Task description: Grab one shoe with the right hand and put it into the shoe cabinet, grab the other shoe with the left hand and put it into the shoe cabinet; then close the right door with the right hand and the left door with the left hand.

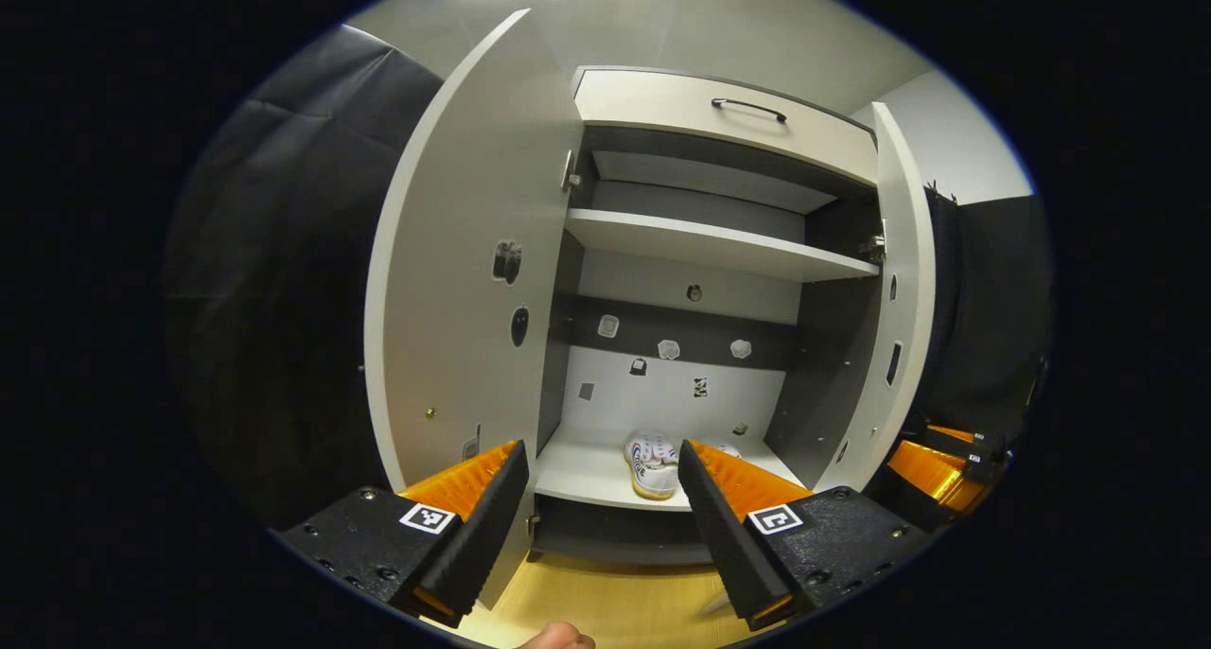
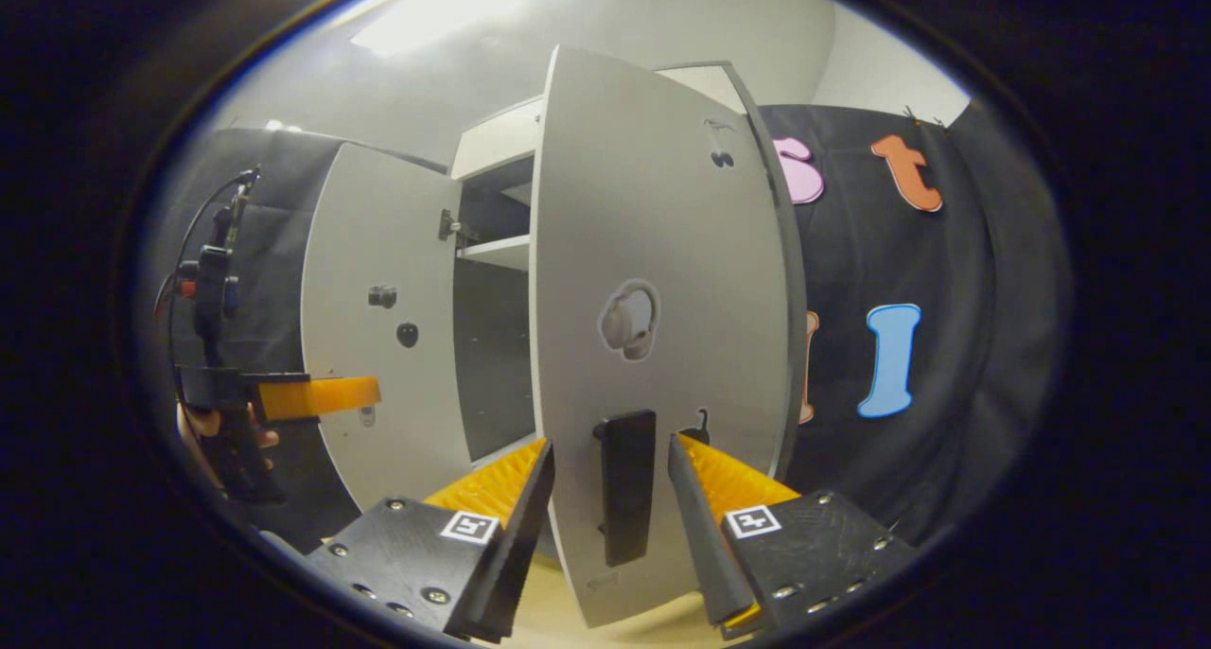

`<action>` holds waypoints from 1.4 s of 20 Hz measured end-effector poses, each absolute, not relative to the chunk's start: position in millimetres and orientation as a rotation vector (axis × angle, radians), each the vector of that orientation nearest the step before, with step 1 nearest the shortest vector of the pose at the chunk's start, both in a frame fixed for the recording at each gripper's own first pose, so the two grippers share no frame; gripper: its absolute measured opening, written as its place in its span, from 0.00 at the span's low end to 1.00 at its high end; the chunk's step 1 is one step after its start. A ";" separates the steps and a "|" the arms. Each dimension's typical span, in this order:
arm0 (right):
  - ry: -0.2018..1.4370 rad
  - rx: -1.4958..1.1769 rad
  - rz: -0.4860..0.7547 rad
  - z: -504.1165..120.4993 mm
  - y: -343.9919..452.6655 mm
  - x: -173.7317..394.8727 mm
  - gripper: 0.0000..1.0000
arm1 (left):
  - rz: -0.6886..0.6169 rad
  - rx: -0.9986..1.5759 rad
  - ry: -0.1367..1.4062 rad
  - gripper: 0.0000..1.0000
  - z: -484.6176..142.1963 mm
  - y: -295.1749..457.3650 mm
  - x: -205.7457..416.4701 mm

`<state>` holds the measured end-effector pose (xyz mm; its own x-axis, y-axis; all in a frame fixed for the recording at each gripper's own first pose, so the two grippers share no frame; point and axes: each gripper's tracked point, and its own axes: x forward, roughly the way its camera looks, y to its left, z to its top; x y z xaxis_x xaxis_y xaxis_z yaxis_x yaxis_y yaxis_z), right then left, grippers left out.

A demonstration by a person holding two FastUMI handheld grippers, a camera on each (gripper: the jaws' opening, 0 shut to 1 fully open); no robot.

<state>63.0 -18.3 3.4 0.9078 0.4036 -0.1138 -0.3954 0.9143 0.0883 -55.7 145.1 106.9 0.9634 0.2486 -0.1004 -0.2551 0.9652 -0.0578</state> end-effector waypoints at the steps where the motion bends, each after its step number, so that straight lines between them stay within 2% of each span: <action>1: 0.126 0.059 0.413 3.7 -17.9 63.0 0.72 | 0.263 -0.071 0.091 0.93 107.6 147.8 -57.7; 2: 0.123 0.056 0.413 4.7 -18.3 63.3 0.72 | 0.269 -0.072 0.089 0.96 107.3 150.5 -58.6; 5: 0.117 0.060 0.408 7.6 -20.0 60.8 0.72 | 0.277 -0.081 0.084 0.96 109.6 153.7 -62.3; 7: 0.117 0.063 0.404 9.3 -21.6 58.9 0.67 | 0.273 -0.086 0.087 0.96 109.7 153.0 -65.1; 8: 0.117 0.062 0.402 10.0 -22.6 58.4 0.72 | 0.269 -0.087 0.087 0.96 109.2 152.5 -63.8; 9: 0.117 0.061 0.400 10.0 -23.0 57.3 0.72 | 0.265 -0.087 0.086 0.93 109.8 151.5 -63.5; 11: 0.114 0.063 0.398 12.4 -23.4 54.8 0.72 | 0.259 -0.082 0.087 0.96 110.1 151.0 -63.6; 12: 0.112 0.064 0.396 13.4 -23.7 54.3 0.72 | 0.256 -0.077 0.086 0.93 110.7 150.5 -63.4; 19: 0.112 0.062 0.381 12.6 -25.7 50.5 0.72 | 0.237 -0.065 0.083 0.93 113.7 148.2 -65.0; 20: 0.113 0.060 0.378 11.9 -26.6 50.4 0.67 | 0.235 -0.061 0.082 0.94 114.3 147.8 -65.6; 21: 0.116 0.059 0.374 9.9 -27.2 49.6 0.72 | 0.235 -0.056 0.081 0.94 115.1 147.7 -65.9; 28: 0.117 0.066 0.364 10.8 -31.3 51.3 0.72 | 0.238 -0.036 0.087 0.96 113.8 147.9 -66.4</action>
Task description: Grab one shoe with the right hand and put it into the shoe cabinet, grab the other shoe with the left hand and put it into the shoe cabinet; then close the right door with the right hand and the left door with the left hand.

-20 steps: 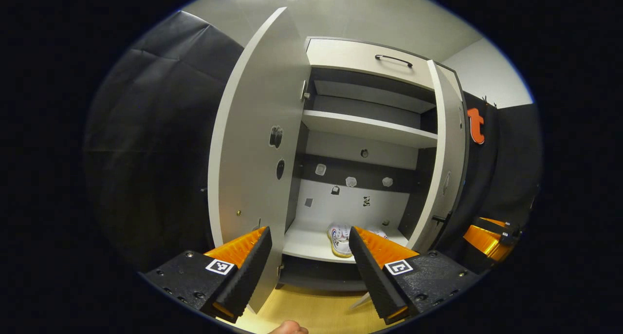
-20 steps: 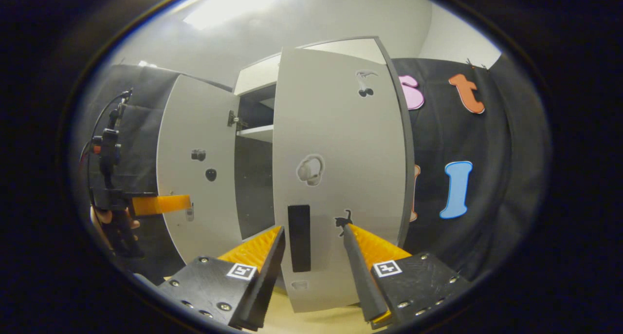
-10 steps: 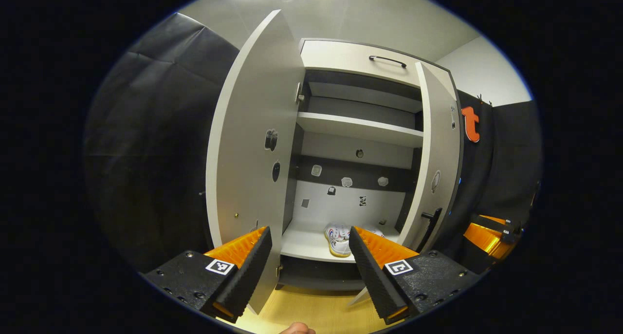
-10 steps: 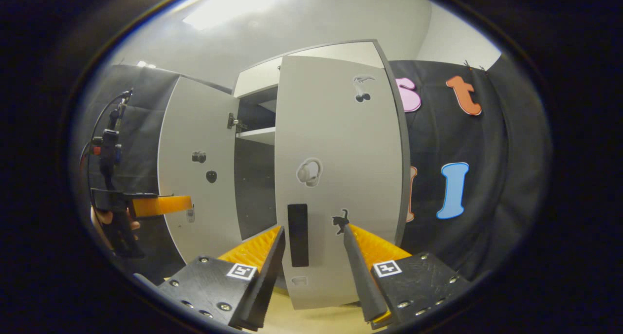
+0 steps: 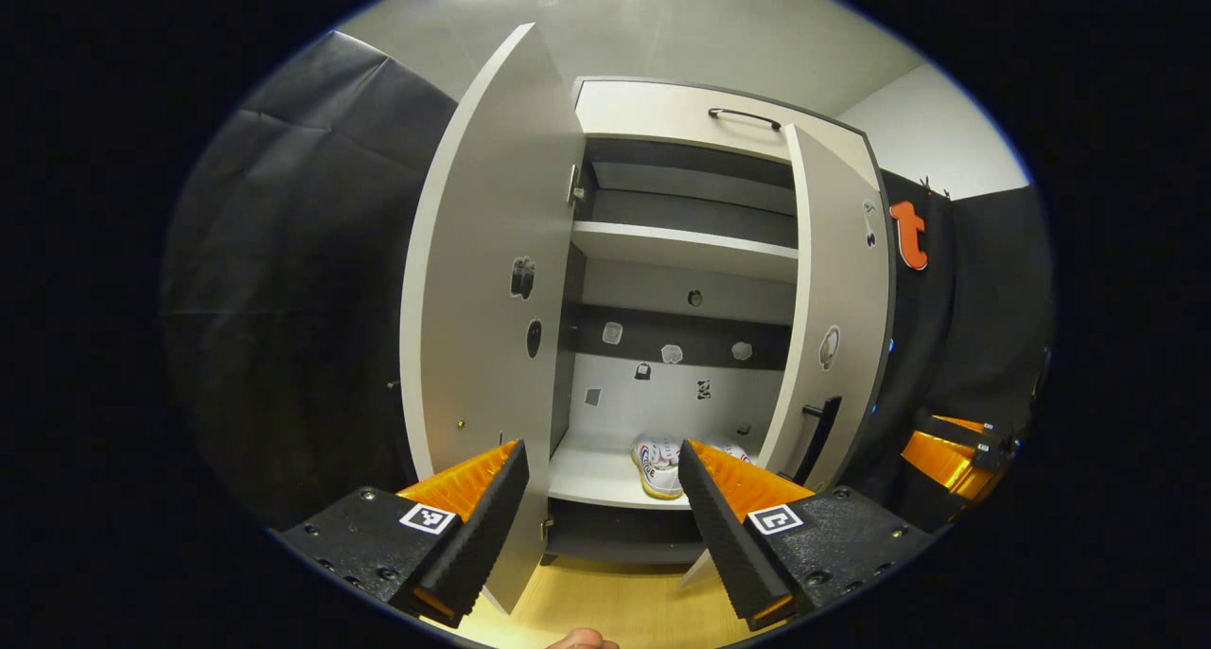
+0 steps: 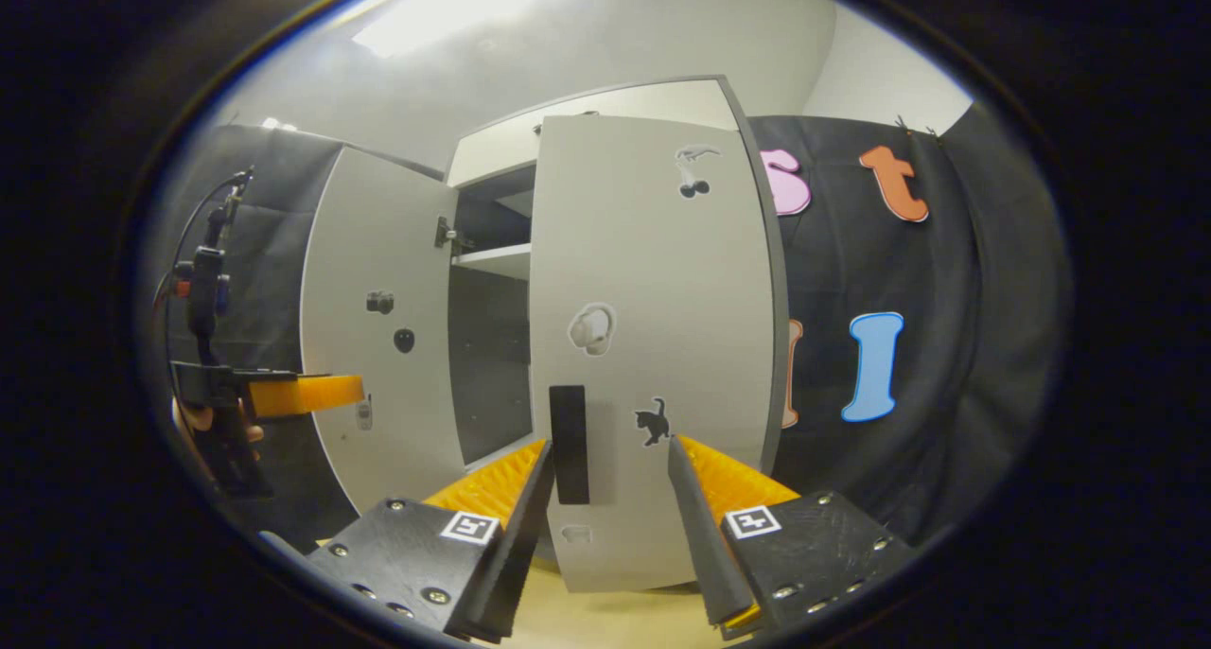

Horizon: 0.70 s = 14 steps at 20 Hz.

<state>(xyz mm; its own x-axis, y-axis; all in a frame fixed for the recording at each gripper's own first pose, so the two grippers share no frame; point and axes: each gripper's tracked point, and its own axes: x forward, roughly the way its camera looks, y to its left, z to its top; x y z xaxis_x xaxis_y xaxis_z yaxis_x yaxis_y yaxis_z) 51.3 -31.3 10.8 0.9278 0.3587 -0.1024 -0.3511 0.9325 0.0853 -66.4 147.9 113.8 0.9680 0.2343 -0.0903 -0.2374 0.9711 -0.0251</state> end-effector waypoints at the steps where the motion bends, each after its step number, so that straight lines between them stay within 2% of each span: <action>1: 0.116 0.069 0.364 10.7 -29.9 50.0 0.72 | 0.241 -0.031 0.089 0.96 113.8 148.4 -66.9; 2: 0.114 0.071 0.363 11.8 -30.2 50.7 0.68 | 0.246 -0.027 0.089 0.93 113.9 149.1 -66.8; 3: 0.112 0.074 0.363 12.6 -30.6 51.5 0.68 | 0.246 -0.023 0.088 0.96 114.9 148.5 -67.5; 4: 0.110 0.077 0.364 13.4 -30.5 52.1 0.72 | 0.248 -0.020 0.085 0.93 115.9 148.7 -67.9; 5: 0.109 0.080 0.364 13.1 -30.4 53.1 0.72 | 0.252 -0.017 0.080 0.93 117.8 149.5 -69.0; 8: 0.108 0.086 0.372 15.3 -29.0 53.7 0.72 | 0.267 -0.012 0.058 1.00 124.1 153.1 -74.1; 9: 0.107 0.087 0.377 16.6 -27.2 54.2 0.72 | 0.271 -0.013 0.052 0.93 125.9 153.6 -75.2; 10: 0.106 0.087 0.381 16.6 -25.8 53.8 0.72 | 0.276 -0.015 0.048 0.93 126.7 154.4 -76.7; 11: 0.105 0.086 0.385 16.7 -26.0 54.2 0.67 | 0.281 -0.017 0.044 0.94 128.2 155.3 -77.8; 13: 0.106 0.084 0.394 16.2 -22.9 54.6 0.67 | 0.298 -0.018 0.028 0.93 133.6 158.2 -82.5; 14: 0.106 0.083 0.400 16.8 -21.1 54.5 0.72 | 0.312 -0.020 0.015 0.93 137.5 162.0 -86.0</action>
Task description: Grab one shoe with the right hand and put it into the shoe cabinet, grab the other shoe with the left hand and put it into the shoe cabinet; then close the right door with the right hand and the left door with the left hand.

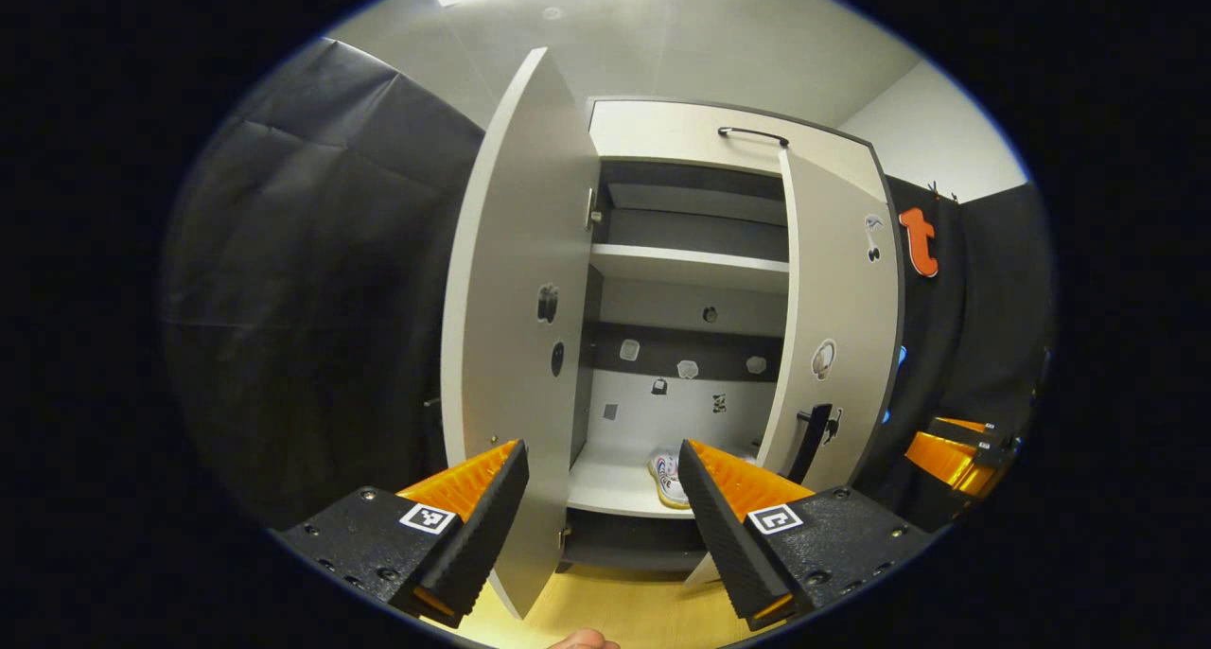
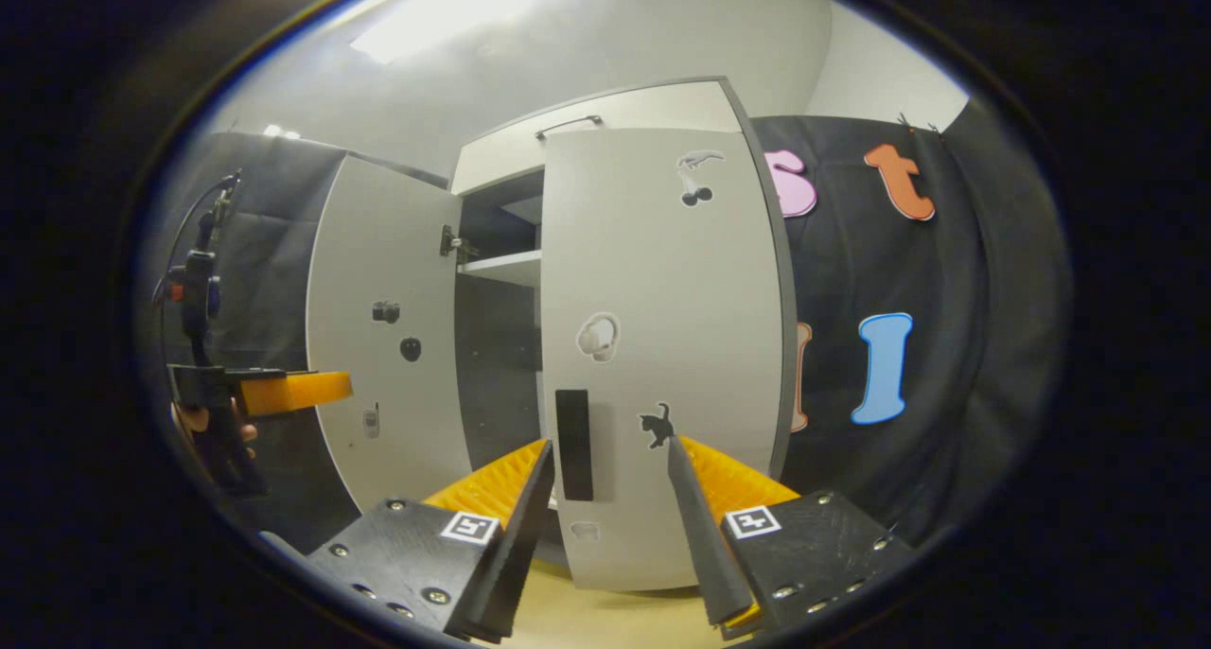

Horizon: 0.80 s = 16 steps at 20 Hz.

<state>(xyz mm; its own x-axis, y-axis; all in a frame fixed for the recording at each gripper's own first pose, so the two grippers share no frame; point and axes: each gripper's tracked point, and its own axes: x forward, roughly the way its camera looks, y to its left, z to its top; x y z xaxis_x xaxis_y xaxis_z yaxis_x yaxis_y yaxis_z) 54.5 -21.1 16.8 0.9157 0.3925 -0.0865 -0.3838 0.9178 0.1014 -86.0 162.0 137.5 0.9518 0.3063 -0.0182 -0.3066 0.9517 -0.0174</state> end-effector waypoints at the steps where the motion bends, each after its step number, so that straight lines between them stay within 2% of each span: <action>1: 0.106 0.083 0.406 17.0 -18.7 54.6 0.72 | 0.330 -0.020 0.002 0.93 141.5 165.6 -90.0; 3: 0.110 0.084 0.425 15.0 -13.0 55.0 0.72 | 0.381 -0.009 -0.034 0.96 153.5 177.4 -100.9; 4: 0.114 0.083 0.435 13.2 -10.3 55.8 0.67 | 0.399 -0.005 -0.051 0.93 158.9 182.7 -107.3; 7: 0.128 0.087 0.467 8.5 3.2 56.5 0.67 | 0.458 -0.012 -0.093 0.93 172.3 200.2 -129.3; 8: 0.130 0.090 0.479 8.3 8.5 56.4 0.72 | 0.482 -0.018 -0.107 0.92 176.1 208.1 -136.5; 10: 0.131 0.093 0.498 7.4 16.6 54.8 0.68 | 0.520 -0.030 -0.126 0.93 178.6 223.3 -148.0; 11: 0.133 0.093 0.506 6.7 21.1 54.0 0.68 | 0.541 -0.036 -0.118 0.96 175.9 232.5 -150.8; 12: 0.136 0.092 0.513 7.0 25.8 54.1 0.72 | 0.562 -0.040 -0.105 0.92 171.0 242.5 -154.4; 16: 0.143 0.083 0.518 3.5 29.3 52.9 0.72 | 0.602 -0.038 -0.063 0.93 154.6 270.1 -149.2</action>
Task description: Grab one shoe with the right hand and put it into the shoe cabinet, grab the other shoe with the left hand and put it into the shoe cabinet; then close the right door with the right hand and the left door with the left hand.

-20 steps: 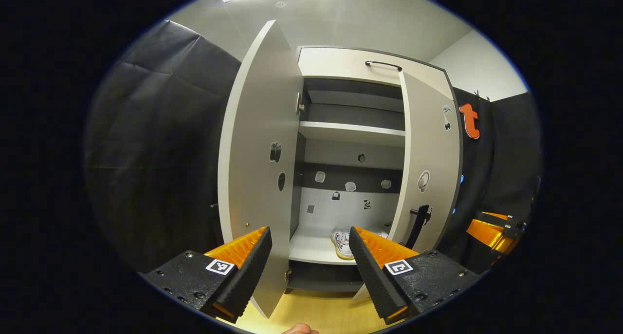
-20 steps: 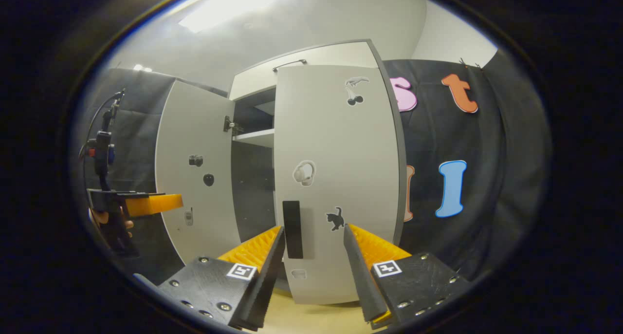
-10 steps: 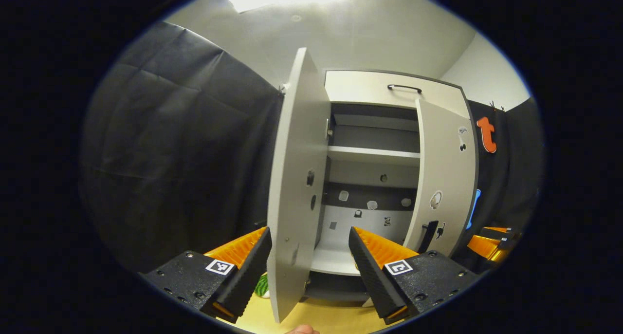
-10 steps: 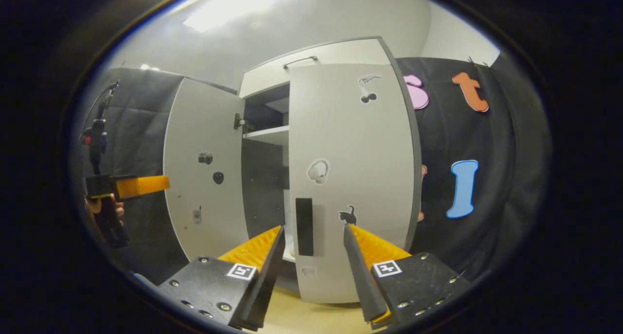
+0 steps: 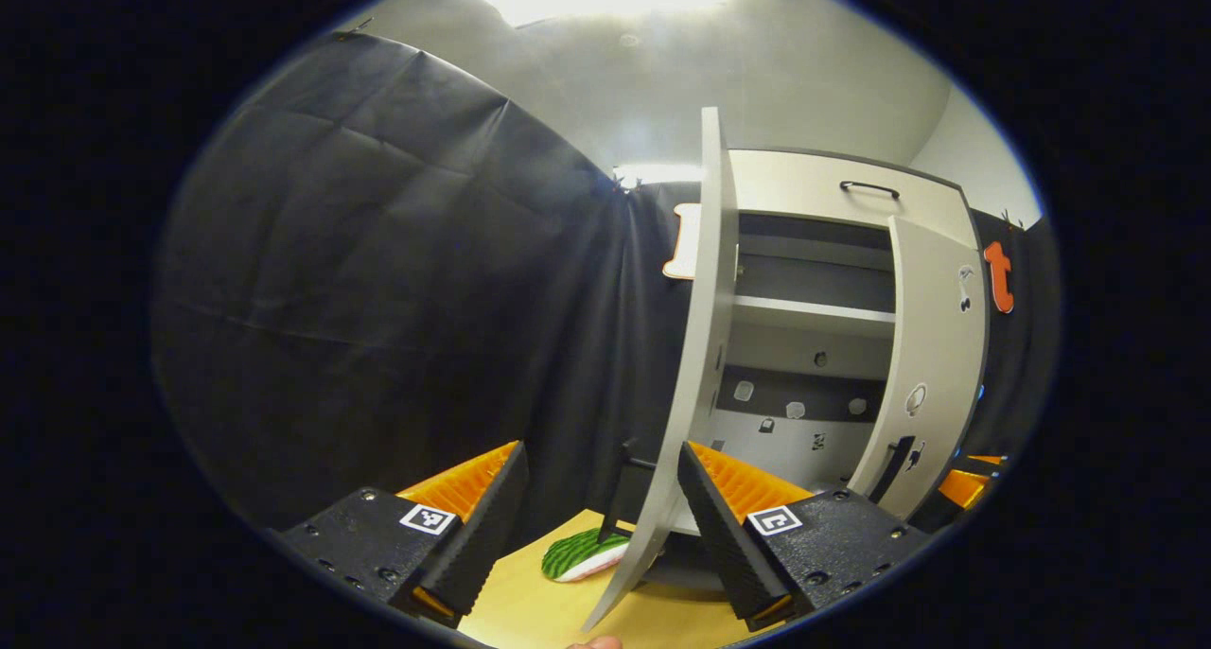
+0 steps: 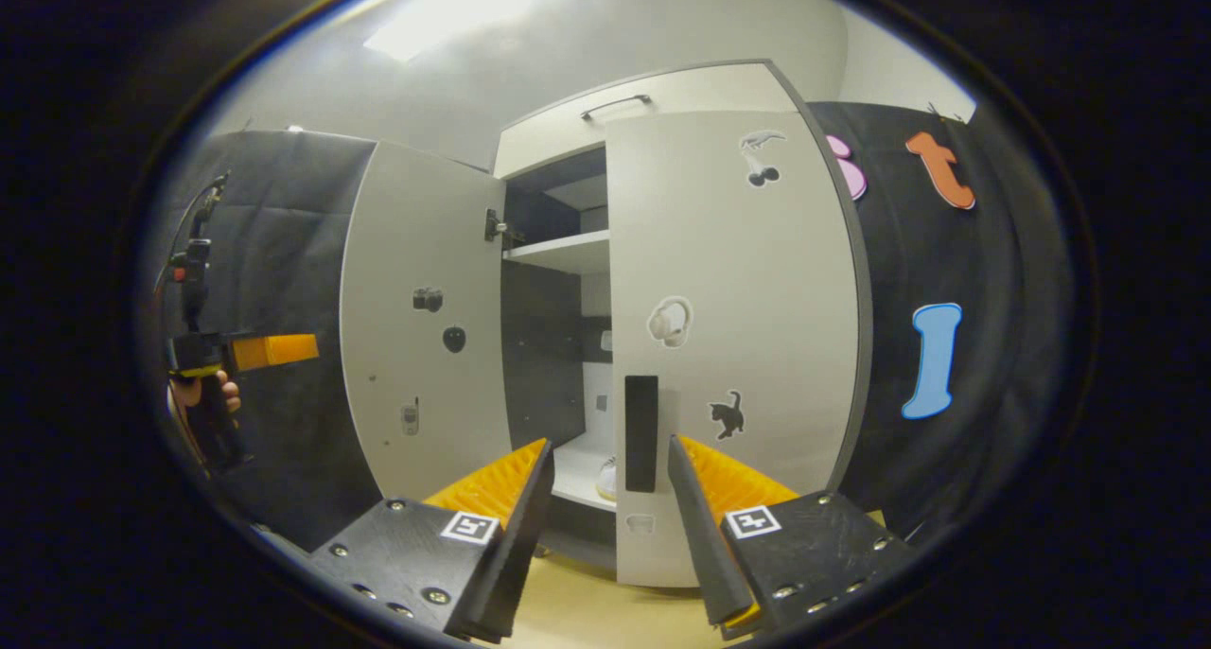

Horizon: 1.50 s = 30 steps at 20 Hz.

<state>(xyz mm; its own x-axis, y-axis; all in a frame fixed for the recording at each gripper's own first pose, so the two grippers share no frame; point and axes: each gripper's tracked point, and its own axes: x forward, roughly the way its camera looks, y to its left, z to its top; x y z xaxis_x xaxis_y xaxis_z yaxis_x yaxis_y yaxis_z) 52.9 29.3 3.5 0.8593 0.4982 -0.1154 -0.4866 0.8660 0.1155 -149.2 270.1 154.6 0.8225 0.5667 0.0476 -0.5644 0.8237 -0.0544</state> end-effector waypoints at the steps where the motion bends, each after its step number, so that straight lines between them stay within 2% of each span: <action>1: 0.146 0.079 0.511 2.2 29.3 52.8 0.72 | 0.605 -0.038 -0.052 0.92 150.3 275.8 -146.6; 2: 0.147 0.078 0.502 1.6 28.7 53.7 0.72 | 0.606 -0.039 -0.040 0.96 146.0 280.0 -143.4; 3: 0.149 0.077 0.493 0.6 27.9 54.2 0.72 | 0.604 -0.040 -0.031 0.93 141.7 283.8 -139.9; 5: 0.158 0.075 0.475 -3.0 26.4 56.6 0.72 | 0.599 -0.043 -0.011 0.93 134.5 292.2 -130.9; 6: 0.162 0.073 0.467 -4.3 25.4 58.1 0.72 | 0.593 -0.043 0.000 1.00 130.4 295.1 -128.9; 10: 0.177 0.059 0.447 -9.0 22.5 60.9 0.72 | 0.590 -0.017 0.036 0.93 116.6 305.5 -119.3; 11: 0.177 0.049 0.440 -10.5 20.4 61.1 0.72 | 0.585 -0.007 0.043 1.00 114.7 305.1 -117.9; 12: 0.174 0.039 0.432 -11.0 17.7 62.1 0.72 | 0.575 0.001 0.046 0.92 113.3 304.2 -118.9; 13: 0.173 0.032 0.423 -12.4 15.4 63.1 0.72 | 0.566 0.003 0.038 0.92 114.8 303.2 -119.3; 14: 0.173 0.031 0.419 -13.0 13.4 63.2 0.72 | 0.551 -0.001 0.045 0.95 114.2 301.3 -118.4; 15: 0.173 0.038 0.417 -13.8 12.6 62.9 0.67 | 0.533 -0.002 0.045 0.95 114.6 296.4 -119.5; 16: 0.174 0.047 0.415 -13.8 12.0 63.7 0.72 | 0.507 0.001 0.046 0.94 116.1 295.9 -117.5; 22: 0.176 0.073 0.409 -13.0 11.2 64.4 0.72 | 0.360 -0.026 0.060 0.93 121.3 262.6 -120.5; 25: 0.176 0.068 0.401 -12.0 7.9 62.2 0.72 | 0.293 0.015 0.067 0.90 115.5 230.1 -95.8; 26: 0.177 0.066 0.397 -11.9 6.0 61.4 0.72 | 0.270 0.016 0.067 0.93 113.6 219.0 -89.6; 27: 0.178 0.064 0.392 -11.7 3.6 60.7 0.72 | 0.246 0.010 0.067 0.88 112.0 208.4 -83.5; 28: 0.176 0.062 0.386 -10.6 0.4 60.4 0.72 | 0.224 0.002 0.067 0.93 110.9 198.8 -76.9; 29: 0.173 0.060 0.378 -9.0 -3.1 60.4 0.67 | 0.205 -0.002 0.067 0.93 109.6 190.8 -70.6; 30: 0.171 0.057 0.367 -7.9 -7.7 60.8 0.67 | 0.189 -0.001 0.067 0.93 108.5 185.3 -63.7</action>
